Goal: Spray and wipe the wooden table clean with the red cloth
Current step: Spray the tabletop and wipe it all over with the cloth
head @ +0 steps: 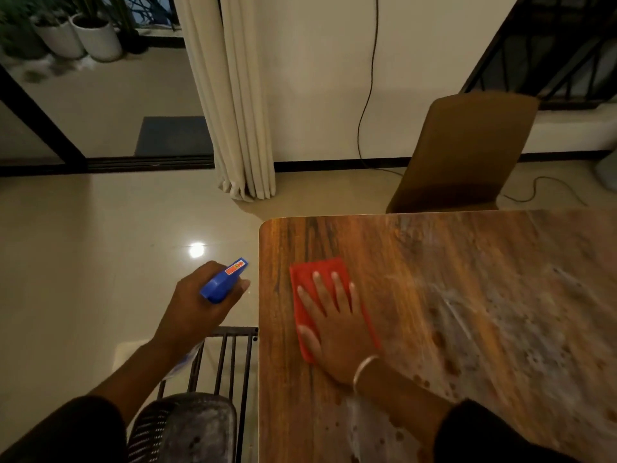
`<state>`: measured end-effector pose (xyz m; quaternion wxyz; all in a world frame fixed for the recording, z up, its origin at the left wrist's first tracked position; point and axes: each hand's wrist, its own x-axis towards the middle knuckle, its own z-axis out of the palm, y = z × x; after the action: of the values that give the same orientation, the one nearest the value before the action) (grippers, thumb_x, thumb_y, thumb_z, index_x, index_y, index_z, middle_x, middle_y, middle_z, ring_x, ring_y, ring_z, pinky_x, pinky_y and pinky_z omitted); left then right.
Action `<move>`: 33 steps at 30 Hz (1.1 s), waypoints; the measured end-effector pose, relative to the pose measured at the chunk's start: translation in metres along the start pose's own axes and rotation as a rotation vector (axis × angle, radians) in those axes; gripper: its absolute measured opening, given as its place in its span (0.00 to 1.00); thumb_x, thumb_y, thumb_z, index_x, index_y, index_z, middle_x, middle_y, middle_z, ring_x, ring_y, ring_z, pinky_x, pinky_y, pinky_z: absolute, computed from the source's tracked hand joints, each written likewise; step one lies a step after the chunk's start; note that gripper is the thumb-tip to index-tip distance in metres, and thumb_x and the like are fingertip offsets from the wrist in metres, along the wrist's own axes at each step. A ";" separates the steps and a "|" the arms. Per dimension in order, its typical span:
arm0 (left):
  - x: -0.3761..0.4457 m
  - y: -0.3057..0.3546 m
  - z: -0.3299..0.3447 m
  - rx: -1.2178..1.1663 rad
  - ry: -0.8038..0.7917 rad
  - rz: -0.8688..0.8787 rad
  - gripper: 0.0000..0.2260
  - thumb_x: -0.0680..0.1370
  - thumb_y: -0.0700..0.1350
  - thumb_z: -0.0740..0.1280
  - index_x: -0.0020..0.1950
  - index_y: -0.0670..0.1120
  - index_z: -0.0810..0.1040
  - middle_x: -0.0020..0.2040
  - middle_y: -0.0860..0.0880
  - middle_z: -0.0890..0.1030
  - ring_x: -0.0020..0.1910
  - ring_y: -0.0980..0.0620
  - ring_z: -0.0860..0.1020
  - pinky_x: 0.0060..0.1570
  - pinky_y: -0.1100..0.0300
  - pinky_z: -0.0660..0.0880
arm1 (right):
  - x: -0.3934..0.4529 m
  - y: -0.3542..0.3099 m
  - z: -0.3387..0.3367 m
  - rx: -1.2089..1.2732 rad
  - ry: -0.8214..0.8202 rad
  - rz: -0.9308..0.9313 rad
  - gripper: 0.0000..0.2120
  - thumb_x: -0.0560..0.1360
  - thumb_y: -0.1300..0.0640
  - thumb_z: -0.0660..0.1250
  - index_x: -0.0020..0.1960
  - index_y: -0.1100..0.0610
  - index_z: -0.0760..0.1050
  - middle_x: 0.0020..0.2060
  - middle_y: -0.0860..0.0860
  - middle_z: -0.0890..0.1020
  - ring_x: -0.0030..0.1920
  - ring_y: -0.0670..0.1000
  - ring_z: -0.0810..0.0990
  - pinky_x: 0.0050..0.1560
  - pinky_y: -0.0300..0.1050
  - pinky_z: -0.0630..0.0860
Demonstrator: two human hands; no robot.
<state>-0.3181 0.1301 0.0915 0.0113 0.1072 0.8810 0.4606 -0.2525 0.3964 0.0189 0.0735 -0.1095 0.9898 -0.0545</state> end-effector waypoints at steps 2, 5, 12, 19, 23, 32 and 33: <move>0.010 0.006 0.001 0.011 -0.013 0.023 0.07 0.76 0.52 0.69 0.46 0.52 0.74 0.35 0.53 0.78 0.35 0.55 0.78 0.39 0.69 0.74 | -0.052 0.016 0.008 -0.004 -0.006 -0.009 0.34 0.85 0.34 0.47 0.87 0.47 0.48 0.86 0.53 0.47 0.85 0.62 0.45 0.80 0.71 0.50; 0.023 0.019 0.005 0.034 -0.052 0.107 0.08 0.76 0.52 0.69 0.48 0.48 0.76 0.38 0.53 0.78 0.36 0.56 0.78 0.41 0.67 0.73 | -0.048 0.072 -0.005 -0.006 -0.040 0.092 0.35 0.84 0.32 0.45 0.87 0.45 0.42 0.86 0.52 0.42 0.85 0.61 0.41 0.82 0.70 0.48; 0.047 0.057 0.015 0.041 -0.092 0.223 0.06 0.77 0.54 0.68 0.49 0.56 0.73 0.39 0.60 0.76 0.40 0.62 0.77 0.42 0.77 0.70 | 0.104 0.133 -0.055 0.052 -0.052 0.433 0.35 0.85 0.36 0.47 0.87 0.47 0.42 0.86 0.55 0.41 0.85 0.64 0.39 0.82 0.70 0.42; 0.079 0.101 0.024 0.012 -0.125 0.267 0.13 0.74 0.56 0.68 0.52 0.49 0.76 0.40 0.58 0.78 0.40 0.60 0.79 0.42 0.72 0.70 | -0.044 0.050 0.001 0.035 -0.012 0.040 0.33 0.85 0.35 0.48 0.87 0.45 0.47 0.86 0.52 0.46 0.86 0.62 0.43 0.81 0.68 0.45; 0.095 0.129 0.036 0.028 -0.132 0.263 0.06 0.77 0.46 0.72 0.50 0.51 0.76 0.37 0.56 0.78 0.39 0.56 0.79 0.42 0.66 0.72 | -0.081 0.116 -0.014 0.027 -0.114 0.225 0.34 0.84 0.32 0.43 0.86 0.42 0.41 0.86 0.51 0.41 0.85 0.60 0.41 0.82 0.68 0.49; 0.093 0.176 0.085 0.094 -0.222 0.279 0.05 0.77 0.46 0.72 0.50 0.47 0.80 0.35 0.58 0.77 0.34 0.59 0.76 0.38 0.68 0.68 | 0.055 0.181 -0.070 0.114 -0.149 0.474 0.37 0.84 0.32 0.48 0.86 0.44 0.39 0.86 0.53 0.39 0.84 0.66 0.40 0.82 0.69 0.45; 0.092 0.182 0.090 0.092 -0.209 0.276 0.05 0.77 0.46 0.72 0.50 0.47 0.79 0.34 0.58 0.76 0.33 0.59 0.75 0.37 0.69 0.68 | 0.034 0.169 -0.060 0.101 -0.122 0.405 0.36 0.85 0.33 0.47 0.86 0.44 0.39 0.85 0.53 0.38 0.85 0.64 0.39 0.82 0.69 0.44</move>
<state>-0.3650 0.3217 0.1947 0.0348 0.2750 0.8720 0.4035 -0.3298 0.5582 0.0525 0.1481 0.0925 0.9813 -0.0812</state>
